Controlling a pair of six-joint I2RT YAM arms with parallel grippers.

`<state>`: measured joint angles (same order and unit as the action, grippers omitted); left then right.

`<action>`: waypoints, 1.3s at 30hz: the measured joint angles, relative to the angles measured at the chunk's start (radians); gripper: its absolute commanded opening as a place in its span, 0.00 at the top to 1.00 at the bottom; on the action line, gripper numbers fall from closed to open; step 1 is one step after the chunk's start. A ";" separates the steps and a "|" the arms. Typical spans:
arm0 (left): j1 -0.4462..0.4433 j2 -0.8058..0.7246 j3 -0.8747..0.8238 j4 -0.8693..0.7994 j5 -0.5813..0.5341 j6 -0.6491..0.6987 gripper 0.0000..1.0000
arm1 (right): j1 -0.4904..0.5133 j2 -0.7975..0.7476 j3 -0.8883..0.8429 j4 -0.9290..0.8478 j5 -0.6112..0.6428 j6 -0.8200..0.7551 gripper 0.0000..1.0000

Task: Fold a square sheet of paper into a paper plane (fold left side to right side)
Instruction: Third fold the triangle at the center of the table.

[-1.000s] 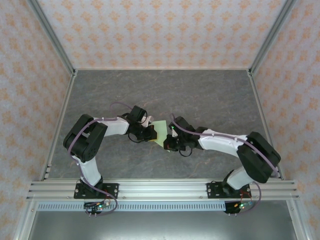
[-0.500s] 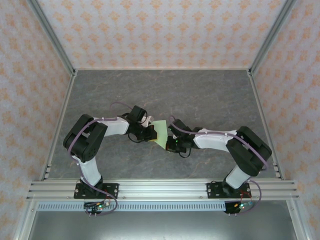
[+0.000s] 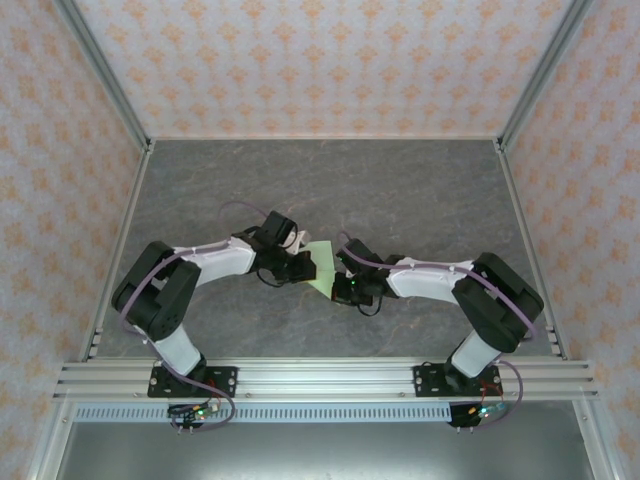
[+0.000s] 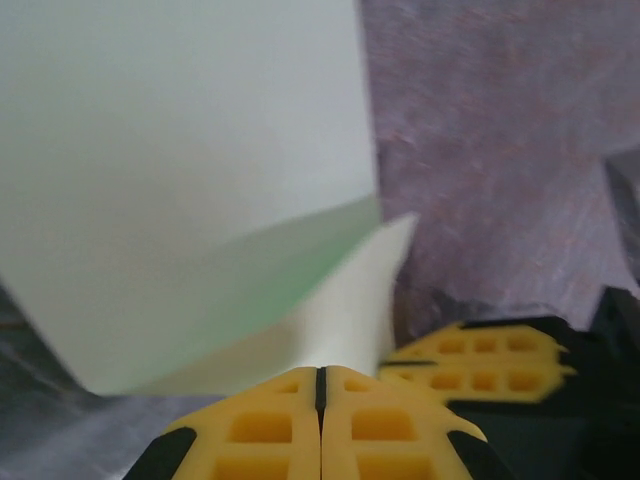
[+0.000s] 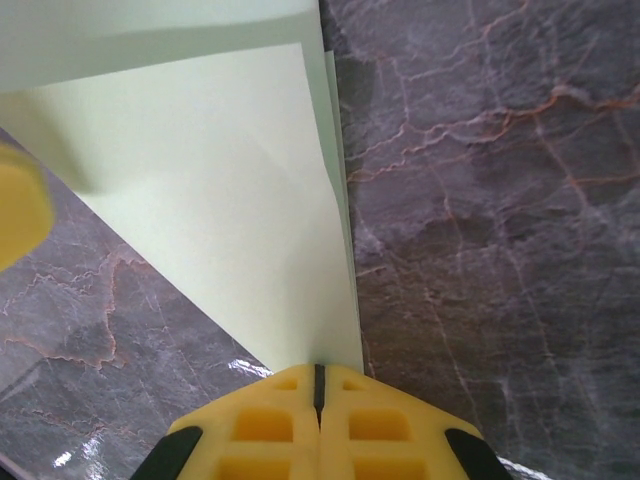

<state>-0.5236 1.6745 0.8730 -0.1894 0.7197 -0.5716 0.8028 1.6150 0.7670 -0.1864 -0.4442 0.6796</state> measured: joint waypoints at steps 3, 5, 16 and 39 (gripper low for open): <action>-0.037 -0.021 -0.002 0.000 0.000 -0.007 0.95 | 0.000 0.000 0.000 0.000 0.000 0.000 1.00; -0.060 -0.020 -0.007 0.000 0.000 -0.008 0.95 | 0.000 0.000 0.000 0.000 0.000 -0.002 1.00; -0.092 0.041 -0.011 0.023 0.001 -0.031 0.96 | 0.000 0.000 0.000 0.000 0.000 -0.004 1.00; -0.098 0.098 0.000 0.037 -0.015 -0.021 1.00 | 0.000 0.001 0.001 -0.002 0.000 -0.019 1.00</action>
<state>-0.6220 1.7725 0.8726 -0.1520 0.7044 -0.5922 0.8028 1.6161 0.7681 -0.1886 -0.4442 0.6601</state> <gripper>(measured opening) 0.059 0.066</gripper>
